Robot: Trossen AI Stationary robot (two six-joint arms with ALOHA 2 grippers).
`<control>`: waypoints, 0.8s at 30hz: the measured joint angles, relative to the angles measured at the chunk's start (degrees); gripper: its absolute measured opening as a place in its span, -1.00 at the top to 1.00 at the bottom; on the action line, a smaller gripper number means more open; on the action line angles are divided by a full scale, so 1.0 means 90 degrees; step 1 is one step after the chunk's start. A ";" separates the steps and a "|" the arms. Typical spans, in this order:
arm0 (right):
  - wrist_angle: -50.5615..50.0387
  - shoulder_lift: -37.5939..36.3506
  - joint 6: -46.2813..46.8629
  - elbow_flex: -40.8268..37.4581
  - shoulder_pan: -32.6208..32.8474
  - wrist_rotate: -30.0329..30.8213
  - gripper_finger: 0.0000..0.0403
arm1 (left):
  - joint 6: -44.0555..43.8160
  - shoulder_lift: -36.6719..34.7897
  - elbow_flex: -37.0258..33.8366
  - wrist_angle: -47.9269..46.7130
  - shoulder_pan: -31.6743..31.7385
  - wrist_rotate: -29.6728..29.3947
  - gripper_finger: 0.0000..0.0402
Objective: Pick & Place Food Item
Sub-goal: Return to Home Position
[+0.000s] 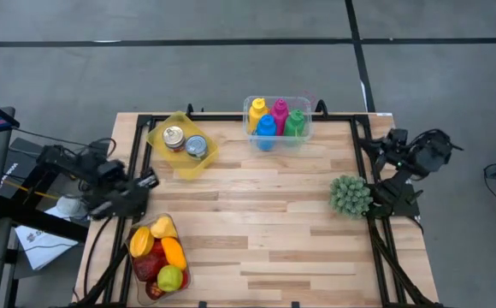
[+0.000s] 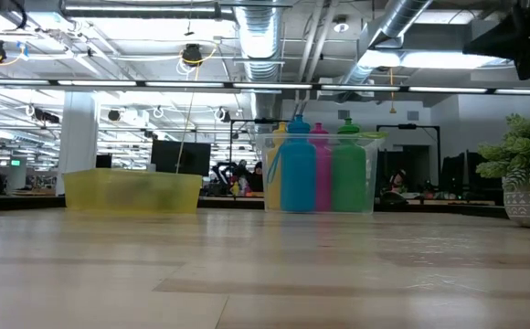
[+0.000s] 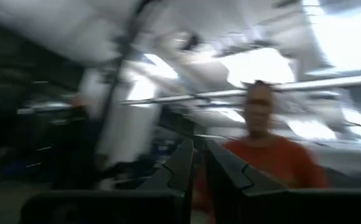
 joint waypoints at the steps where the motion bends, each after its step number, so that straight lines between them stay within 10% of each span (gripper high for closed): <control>1: 0.0060 0.0000 0.0156 -0.0087 0.0104 -0.0027 1.00 | -0.0005 -0.0084 -0.0228 0.0003 0.0060 -0.0462 0.86; 6: 0.0690 -0.0002 0.0640 -0.0402 0.0632 0.0289 1.00 | -0.0058 -0.0231 -0.1203 0.0363 0.0161 -0.2150 0.85; 24: 0.5262 -0.0010 -0.2352 -0.2200 0.1147 -0.0461 1.00 | 0.0630 -0.0219 -0.1664 0.0573 0.0161 -0.2202 0.85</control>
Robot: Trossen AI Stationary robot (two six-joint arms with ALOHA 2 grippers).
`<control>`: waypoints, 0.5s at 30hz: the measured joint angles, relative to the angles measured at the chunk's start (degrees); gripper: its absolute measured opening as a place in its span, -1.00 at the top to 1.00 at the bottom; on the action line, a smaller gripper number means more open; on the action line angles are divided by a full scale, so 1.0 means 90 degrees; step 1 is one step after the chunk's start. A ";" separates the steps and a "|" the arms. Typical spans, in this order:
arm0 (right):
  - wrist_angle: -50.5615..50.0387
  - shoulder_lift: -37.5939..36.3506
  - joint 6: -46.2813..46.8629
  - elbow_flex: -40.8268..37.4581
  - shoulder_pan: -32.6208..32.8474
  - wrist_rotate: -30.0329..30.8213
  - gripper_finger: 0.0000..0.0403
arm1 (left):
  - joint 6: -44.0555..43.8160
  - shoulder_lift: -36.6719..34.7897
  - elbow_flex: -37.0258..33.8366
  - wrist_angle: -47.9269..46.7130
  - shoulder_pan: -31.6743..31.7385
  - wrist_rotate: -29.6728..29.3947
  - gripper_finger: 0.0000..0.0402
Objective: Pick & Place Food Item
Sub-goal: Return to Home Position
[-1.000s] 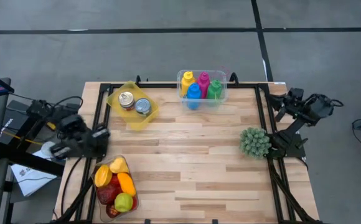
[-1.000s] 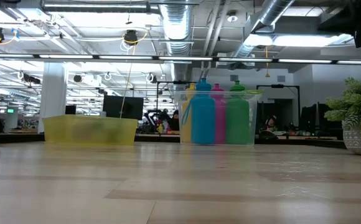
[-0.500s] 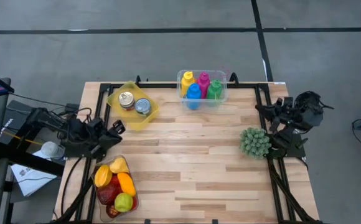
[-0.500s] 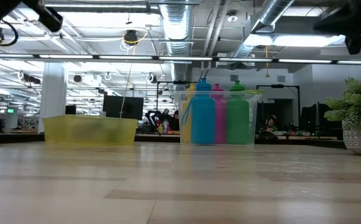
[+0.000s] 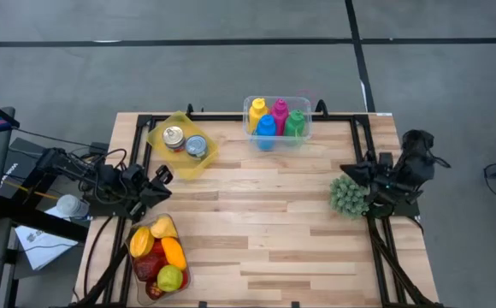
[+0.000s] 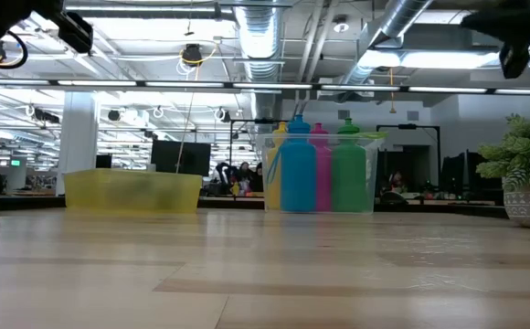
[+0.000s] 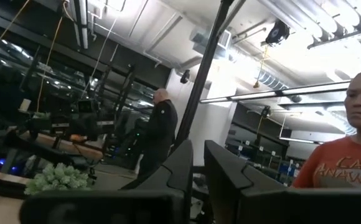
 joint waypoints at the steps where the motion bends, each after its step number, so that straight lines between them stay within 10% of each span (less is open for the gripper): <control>1: 0.0559 0.0000 -0.0381 -0.0176 -0.0108 -0.0334 1.00 | -0.0003 0.0000 0.0000 0.0010 0.0002 -0.0005 0.85; 6: 0.4112 0.0000 -0.2538 -0.0992 -0.0881 -0.2881 1.00 | 0.0152 0.0002 0.0000 0.0158 0.0000 -0.0019 0.85; 15: 0.3675 -0.0005 -0.2087 -0.1345 -0.1819 -0.3224 1.00 | -0.0112 -0.0146 0.0000 0.0191 0.0233 0.0808 0.85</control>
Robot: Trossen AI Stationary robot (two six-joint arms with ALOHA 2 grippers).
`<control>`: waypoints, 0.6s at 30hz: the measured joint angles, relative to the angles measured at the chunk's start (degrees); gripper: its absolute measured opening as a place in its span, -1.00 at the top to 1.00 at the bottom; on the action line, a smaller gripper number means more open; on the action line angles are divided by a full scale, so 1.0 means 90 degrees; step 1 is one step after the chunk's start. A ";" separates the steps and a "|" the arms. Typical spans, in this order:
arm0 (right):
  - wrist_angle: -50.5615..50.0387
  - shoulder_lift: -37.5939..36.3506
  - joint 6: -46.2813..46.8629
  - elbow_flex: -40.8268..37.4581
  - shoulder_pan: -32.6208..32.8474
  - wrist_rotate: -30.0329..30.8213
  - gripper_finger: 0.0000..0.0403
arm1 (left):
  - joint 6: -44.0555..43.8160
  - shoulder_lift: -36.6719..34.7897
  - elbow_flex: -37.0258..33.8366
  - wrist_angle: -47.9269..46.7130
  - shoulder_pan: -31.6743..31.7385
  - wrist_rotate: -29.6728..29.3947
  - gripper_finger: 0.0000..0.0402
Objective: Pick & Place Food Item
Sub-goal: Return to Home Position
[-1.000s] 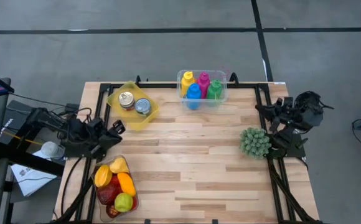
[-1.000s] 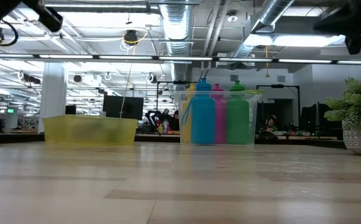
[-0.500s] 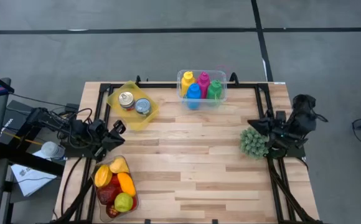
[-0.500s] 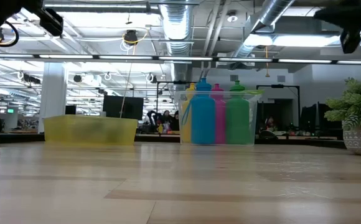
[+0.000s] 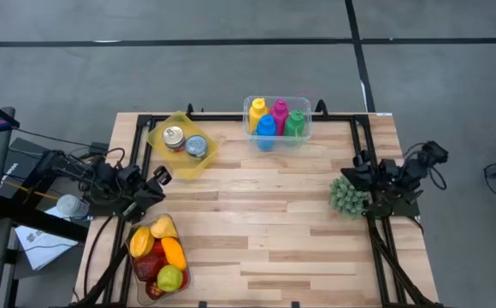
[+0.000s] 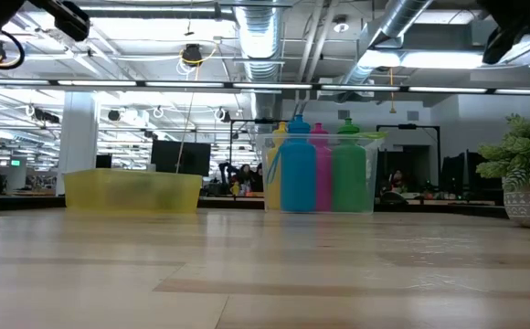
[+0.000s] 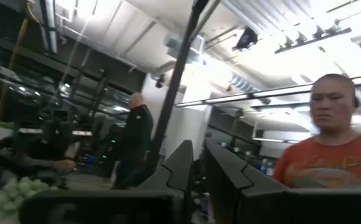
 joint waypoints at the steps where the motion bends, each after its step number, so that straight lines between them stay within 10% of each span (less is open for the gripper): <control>1: -0.0031 0.0000 0.0028 0.0009 -0.0058 -0.0047 1.00 | -0.0124 -0.0046 0.0000 -0.0042 0.0073 0.0115 0.85; 18: -0.2076 0.0000 0.0003 0.0010 -0.1886 -0.0953 1.00 | 0.0097 -0.0893 -0.0002 -0.2571 0.1025 -0.0904 0.85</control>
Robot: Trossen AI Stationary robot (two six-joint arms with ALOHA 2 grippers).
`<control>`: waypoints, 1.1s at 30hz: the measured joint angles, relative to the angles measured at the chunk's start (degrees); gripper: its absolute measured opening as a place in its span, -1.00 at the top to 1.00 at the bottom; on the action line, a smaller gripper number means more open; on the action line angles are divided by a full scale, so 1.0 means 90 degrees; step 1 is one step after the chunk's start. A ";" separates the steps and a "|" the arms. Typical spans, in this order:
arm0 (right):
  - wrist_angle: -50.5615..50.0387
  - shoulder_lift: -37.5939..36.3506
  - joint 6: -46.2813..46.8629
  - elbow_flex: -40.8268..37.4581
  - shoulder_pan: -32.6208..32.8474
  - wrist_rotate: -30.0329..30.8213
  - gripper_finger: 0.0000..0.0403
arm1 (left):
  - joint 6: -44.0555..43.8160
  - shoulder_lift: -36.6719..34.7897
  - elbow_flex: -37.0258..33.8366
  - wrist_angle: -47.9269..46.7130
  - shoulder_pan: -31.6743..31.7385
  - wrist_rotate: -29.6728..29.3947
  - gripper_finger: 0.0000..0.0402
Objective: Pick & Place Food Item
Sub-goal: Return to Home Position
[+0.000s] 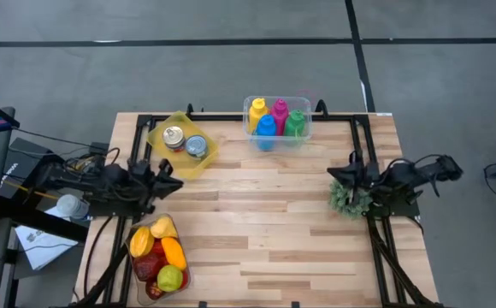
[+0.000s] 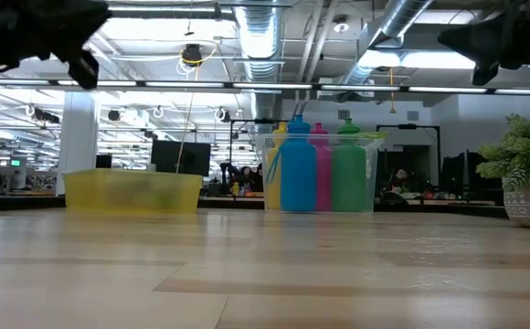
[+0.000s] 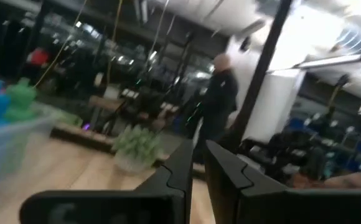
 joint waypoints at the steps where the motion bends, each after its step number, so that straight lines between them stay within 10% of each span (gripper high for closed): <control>1: -0.0076 0.0000 -0.0004 0.0000 -0.0072 -0.0095 1.00 | 0.0001 0.0063 0.0000 -0.0068 0.0000 -0.0033 0.85; 33: -0.1042 0.0005 0.1331 0.0000 -0.0839 -0.0081 1.00 | -0.0008 0.0841 0.0000 -0.0172 0.0000 -0.0036 0.85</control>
